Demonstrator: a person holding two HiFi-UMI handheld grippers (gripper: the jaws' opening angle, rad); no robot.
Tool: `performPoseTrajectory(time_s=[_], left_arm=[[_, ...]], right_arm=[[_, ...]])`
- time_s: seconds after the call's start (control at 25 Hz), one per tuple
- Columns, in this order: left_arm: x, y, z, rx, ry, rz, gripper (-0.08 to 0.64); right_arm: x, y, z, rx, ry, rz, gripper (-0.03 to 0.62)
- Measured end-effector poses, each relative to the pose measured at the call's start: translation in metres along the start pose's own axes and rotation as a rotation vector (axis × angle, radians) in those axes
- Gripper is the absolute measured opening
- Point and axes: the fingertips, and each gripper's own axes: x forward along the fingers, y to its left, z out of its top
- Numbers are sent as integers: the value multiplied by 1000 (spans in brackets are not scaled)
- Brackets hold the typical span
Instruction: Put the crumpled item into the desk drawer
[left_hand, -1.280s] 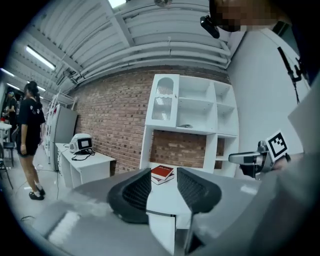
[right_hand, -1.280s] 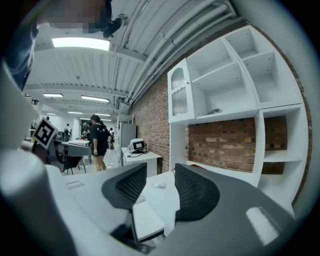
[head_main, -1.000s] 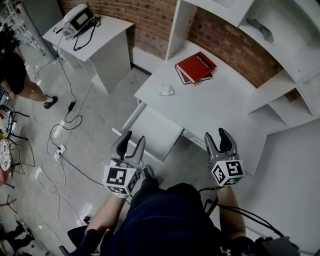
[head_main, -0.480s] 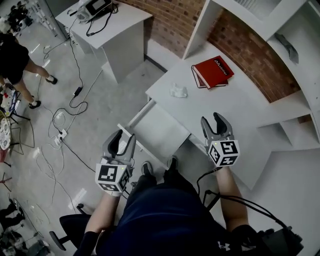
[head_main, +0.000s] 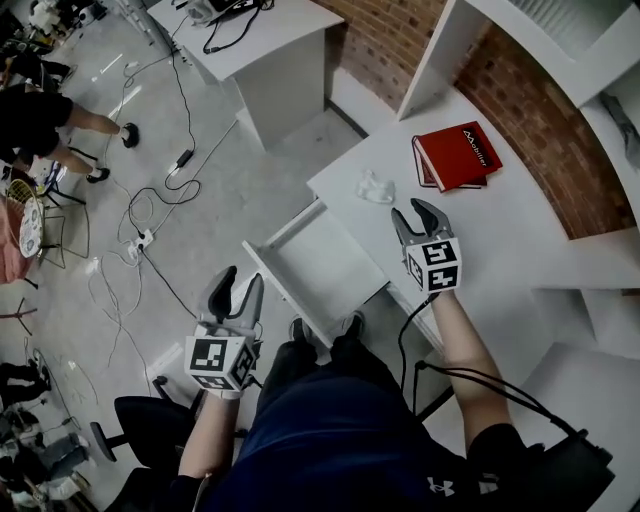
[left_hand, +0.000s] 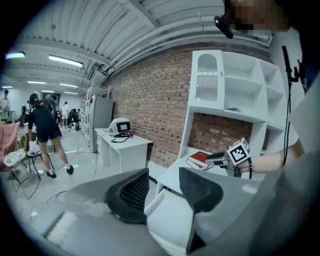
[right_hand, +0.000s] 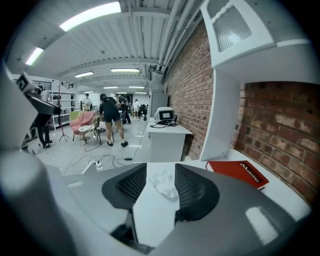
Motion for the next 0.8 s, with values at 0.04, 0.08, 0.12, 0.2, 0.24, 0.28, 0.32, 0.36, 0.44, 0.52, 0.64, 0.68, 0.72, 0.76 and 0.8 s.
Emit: performPoseTrajectory(time_s=[0.04,0.08,0.12,0.2,0.24,0.28,0.32,0.36,0.44,0.52,0.64,0.68,0.72,0.76,0.8], left_arm=[[-1,2,0,-10,-1,21,196],[-2,4,0,-19,-3,39,196],[-3,6,-1,-27,-6,55,196],[-3,10,-6,-41,-3,76,196],[-4,12,-11,-50,6,83,196],[-4,13,-17,-59,17,87,196],[-5,15,-22,-67,27,91,196],[-5,18,-25,-73,34,95,196],[-6,26,-29,-89,37,107,196],[-6,33,-32,-109,35,124,196],[-8,43,-40,-129,45,141,196],[-10,46,-44,-137,54,147,196],[-11,48,-48,-145,62,154,196],[-13,51,-52,-152,67,161,196],[-15,53,-54,-157,69,169,196]], right_arm=[[11,-2,-5,-20,20,17,179],[22,-5,-9,-39,41,32,178],[33,-7,-15,-59,65,46,170],[54,-8,-27,-106,126,84,169],[64,-5,-34,-137,166,112,169],[72,-2,-42,-176,211,143,167],[80,1,-49,-222,255,174,167],[86,2,-55,-269,295,200,158],[98,2,-62,-360,366,236,150],[111,-2,-68,-429,422,260,144],[132,-1,-76,-498,489,296,135],[138,0,-81,-518,510,309,132],[144,1,-85,-537,528,318,129],[150,1,-89,-551,542,324,126],[154,1,-91,-562,555,327,121]])
